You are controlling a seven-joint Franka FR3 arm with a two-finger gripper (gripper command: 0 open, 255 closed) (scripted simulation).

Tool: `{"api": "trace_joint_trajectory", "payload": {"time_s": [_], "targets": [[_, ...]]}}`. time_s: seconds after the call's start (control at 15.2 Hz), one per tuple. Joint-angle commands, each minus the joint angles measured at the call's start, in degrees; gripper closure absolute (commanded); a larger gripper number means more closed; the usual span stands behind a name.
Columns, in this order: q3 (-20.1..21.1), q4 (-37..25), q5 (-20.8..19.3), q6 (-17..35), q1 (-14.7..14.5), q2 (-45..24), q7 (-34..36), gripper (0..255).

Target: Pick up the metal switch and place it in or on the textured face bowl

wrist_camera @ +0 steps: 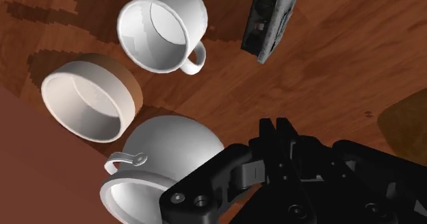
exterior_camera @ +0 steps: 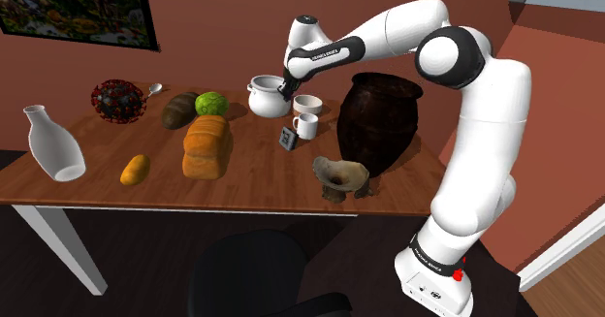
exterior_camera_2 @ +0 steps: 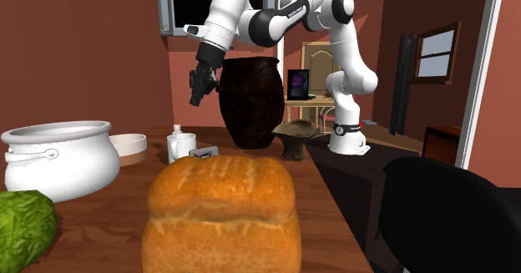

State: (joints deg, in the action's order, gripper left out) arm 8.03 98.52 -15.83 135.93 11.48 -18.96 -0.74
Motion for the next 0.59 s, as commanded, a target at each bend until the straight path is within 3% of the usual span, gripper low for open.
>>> {"api": "trace_joint_trajectory", "payload": {"time_s": [0.0, 0.07, 0.13, 0.2, 0.53], "targets": [[0.1, -0.3, 0.2, -0.6, 0.0, 0.2, -0.2, 255], [0.2, 3.0, 0.3, 0.4, 0.2, 2.6, 0.1, 255], [0.1, 1.3, 0.2, 0.0, 0.1, 1.3, 0.0, 255], [0.1, 1.3, 0.2, 0.0, 0.1, 1.3, 0.0, 0], [1.7, -4.0, 10.1, -5.4, 4.9, -6.3, -6.1, 0]]}}
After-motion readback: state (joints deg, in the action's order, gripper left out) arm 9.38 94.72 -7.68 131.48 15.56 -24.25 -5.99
